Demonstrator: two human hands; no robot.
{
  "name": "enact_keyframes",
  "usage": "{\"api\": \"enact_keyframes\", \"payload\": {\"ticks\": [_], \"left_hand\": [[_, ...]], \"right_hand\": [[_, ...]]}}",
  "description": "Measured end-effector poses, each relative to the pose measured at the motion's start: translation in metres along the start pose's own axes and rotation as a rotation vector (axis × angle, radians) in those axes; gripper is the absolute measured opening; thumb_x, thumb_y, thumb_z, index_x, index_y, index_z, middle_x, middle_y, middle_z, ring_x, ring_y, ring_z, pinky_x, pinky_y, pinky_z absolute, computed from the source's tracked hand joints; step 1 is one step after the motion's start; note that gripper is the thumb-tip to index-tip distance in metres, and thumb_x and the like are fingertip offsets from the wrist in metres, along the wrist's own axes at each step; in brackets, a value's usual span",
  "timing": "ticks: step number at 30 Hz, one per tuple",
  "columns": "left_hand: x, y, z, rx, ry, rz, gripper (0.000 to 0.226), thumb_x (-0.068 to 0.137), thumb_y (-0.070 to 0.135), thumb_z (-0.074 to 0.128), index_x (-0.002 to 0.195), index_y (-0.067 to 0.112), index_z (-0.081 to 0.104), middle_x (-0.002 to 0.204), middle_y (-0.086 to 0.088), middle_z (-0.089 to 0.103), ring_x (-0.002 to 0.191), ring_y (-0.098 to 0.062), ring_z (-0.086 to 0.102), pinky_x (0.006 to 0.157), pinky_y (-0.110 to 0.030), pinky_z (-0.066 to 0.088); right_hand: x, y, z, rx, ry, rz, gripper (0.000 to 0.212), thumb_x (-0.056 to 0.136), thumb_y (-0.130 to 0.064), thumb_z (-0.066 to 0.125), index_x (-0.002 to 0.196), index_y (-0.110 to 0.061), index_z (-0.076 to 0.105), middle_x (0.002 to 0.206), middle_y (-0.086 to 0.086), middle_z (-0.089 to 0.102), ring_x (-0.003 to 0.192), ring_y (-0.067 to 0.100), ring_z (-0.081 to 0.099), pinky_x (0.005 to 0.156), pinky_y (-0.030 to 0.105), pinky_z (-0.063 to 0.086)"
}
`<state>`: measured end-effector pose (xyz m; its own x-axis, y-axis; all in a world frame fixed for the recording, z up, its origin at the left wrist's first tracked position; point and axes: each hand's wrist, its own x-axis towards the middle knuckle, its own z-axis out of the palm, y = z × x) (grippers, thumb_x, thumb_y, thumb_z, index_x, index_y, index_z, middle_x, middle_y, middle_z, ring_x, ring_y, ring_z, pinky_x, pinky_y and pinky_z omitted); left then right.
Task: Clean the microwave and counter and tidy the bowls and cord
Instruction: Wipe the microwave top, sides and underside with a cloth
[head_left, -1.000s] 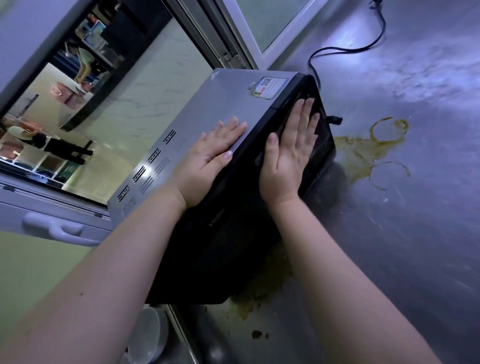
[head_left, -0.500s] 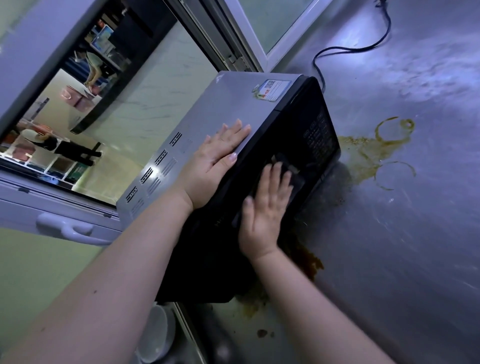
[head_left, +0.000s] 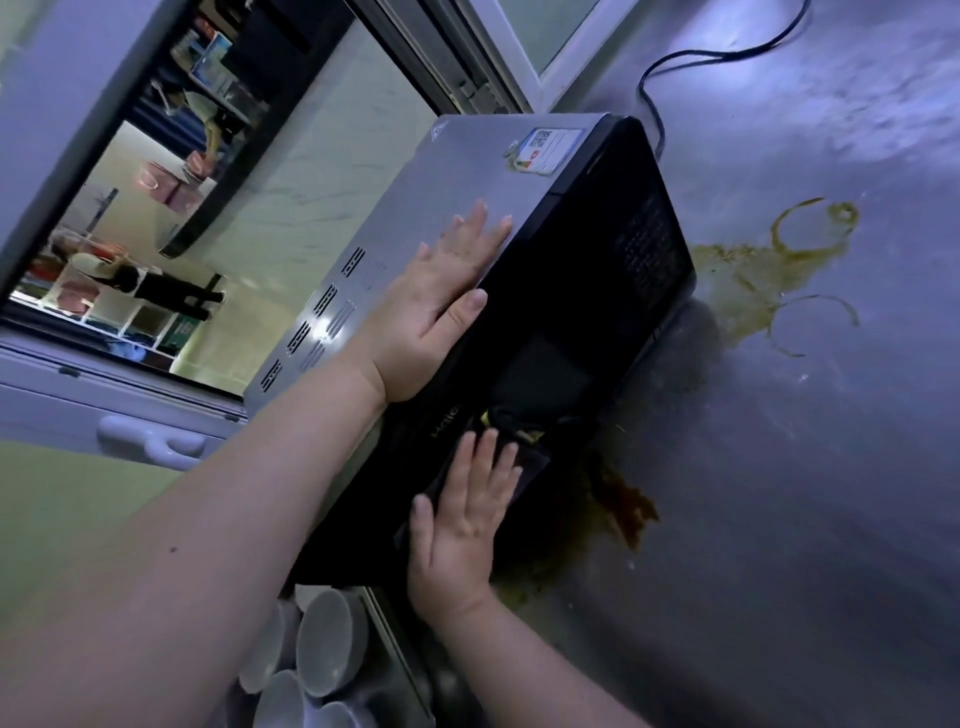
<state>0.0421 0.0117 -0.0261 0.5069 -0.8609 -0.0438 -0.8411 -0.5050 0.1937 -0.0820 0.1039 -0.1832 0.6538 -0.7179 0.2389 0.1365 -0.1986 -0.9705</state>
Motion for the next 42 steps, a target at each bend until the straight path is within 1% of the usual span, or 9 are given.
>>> {"api": "enact_keyframes", "payload": {"ticks": [5,16,20,24,29,32,35,39,42], "left_hand": [[0.007,0.004,-0.004,0.118,-0.094,0.146,0.060,0.099,0.034,0.036,0.153,0.011,0.021,0.162,-0.007,0.012,0.149,-0.023,0.007,0.117,-0.058,0.012],[0.011,0.004,-0.002,0.064,-0.089,0.125,0.058,0.097,0.030,0.039,0.151,0.013,0.026,0.161,-0.005,0.015,0.149,-0.019,0.009,0.119,-0.054,0.009],[0.011,0.004,-0.003,0.070,-0.087,0.126,0.059,0.097,0.030,0.040,0.151,0.011,0.027,0.161,-0.006,0.017,0.149,-0.019,0.011,0.118,-0.056,0.011],[0.011,0.004,-0.003,0.073,-0.090,0.125,0.058,0.098,0.031,0.039,0.151,0.012,0.026,0.161,-0.005,0.017,0.149,-0.020,0.010,0.118,-0.056,0.011],[0.009,0.013,-0.001,0.176,-0.114,0.068,0.059,0.099,0.031,0.034,0.154,0.020,0.016,0.162,-0.002,0.008,0.149,-0.018,0.005,0.120,-0.048,0.012],[0.008,0.032,0.016,0.330,-0.063,0.007,0.065,0.097,0.034,0.030,0.153,0.011,0.010,0.161,-0.012,0.004,0.149,-0.025,0.003,0.121,-0.038,0.007],[0.008,0.036,0.029,0.514,0.039,0.056,0.066,0.095,0.032,0.035,0.152,0.004,0.015,0.160,-0.016,0.010,0.148,-0.032,0.008,0.119,-0.045,0.013],[0.010,0.033,0.036,0.733,0.093,0.112,0.068,0.092,0.022,0.046,0.151,0.003,0.019,0.159,-0.017,0.015,0.147,-0.033,0.013,0.119,-0.046,0.013],[0.009,0.035,0.039,0.775,0.132,0.110,0.069,0.089,0.015,0.052,0.151,0.002,0.023,0.158,-0.018,0.019,0.146,-0.034,0.018,0.119,-0.044,0.015]], "right_hand": [[-0.014,0.013,0.004,-0.013,-0.033,-0.003,0.060,0.103,-0.043,0.017,0.154,-0.021,-0.007,0.162,-0.003,-0.012,0.148,0.029,-0.010,0.117,0.048,-0.007],[0.200,0.074,-0.077,0.088,0.264,0.240,0.060,0.098,-0.030,0.029,0.153,-0.010,0.015,0.162,0.009,0.006,0.148,0.028,-0.001,0.118,0.047,-0.004],[0.154,0.058,-0.056,0.080,0.256,0.233,0.062,0.097,-0.032,0.029,0.153,-0.009,0.013,0.162,0.005,0.003,0.149,0.024,-0.003,0.119,0.049,-0.002],[0.036,0.037,-0.015,0.035,0.038,0.106,0.069,0.098,-0.034,0.034,0.154,-0.017,-0.001,0.162,-0.001,-0.011,0.148,0.030,-0.008,0.118,0.051,-0.003],[-0.034,0.026,0.005,-0.065,-0.107,-0.001,0.065,0.103,-0.045,0.018,0.153,-0.015,-0.008,0.161,0.004,-0.016,0.146,0.032,-0.014,0.112,0.054,-0.003],[0.000,0.033,-0.007,-0.039,-0.071,-0.015,0.064,0.102,-0.046,0.017,0.153,-0.019,-0.008,0.161,-0.001,-0.016,0.147,0.028,-0.014,0.113,0.052,-0.002],[0.067,0.046,-0.029,0.008,0.036,0.017,0.063,0.101,-0.047,0.020,0.154,-0.020,-0.002,0.161,-0.006,-0.013,0.148,0.024,-0.012,0.118,0.047,-0.006],[0.172,0.065,-0.068,0.000,0.167,0.057,0.064,0.097,-0.036,0.030,0.152,-0.005,0.016,0.160,0.010,0.007,0.148,0.024,-0.004,0.118,0.044,-0.004],[0.219,0.071,-0.089,0.017,0.207,0.124,0.065,0.096,-0.039,0.026,0.152,-0.007,0.016,0.161,0.012,0.007,0.148,0.027,-0.002,0.117,0.042,-0.004]]}}
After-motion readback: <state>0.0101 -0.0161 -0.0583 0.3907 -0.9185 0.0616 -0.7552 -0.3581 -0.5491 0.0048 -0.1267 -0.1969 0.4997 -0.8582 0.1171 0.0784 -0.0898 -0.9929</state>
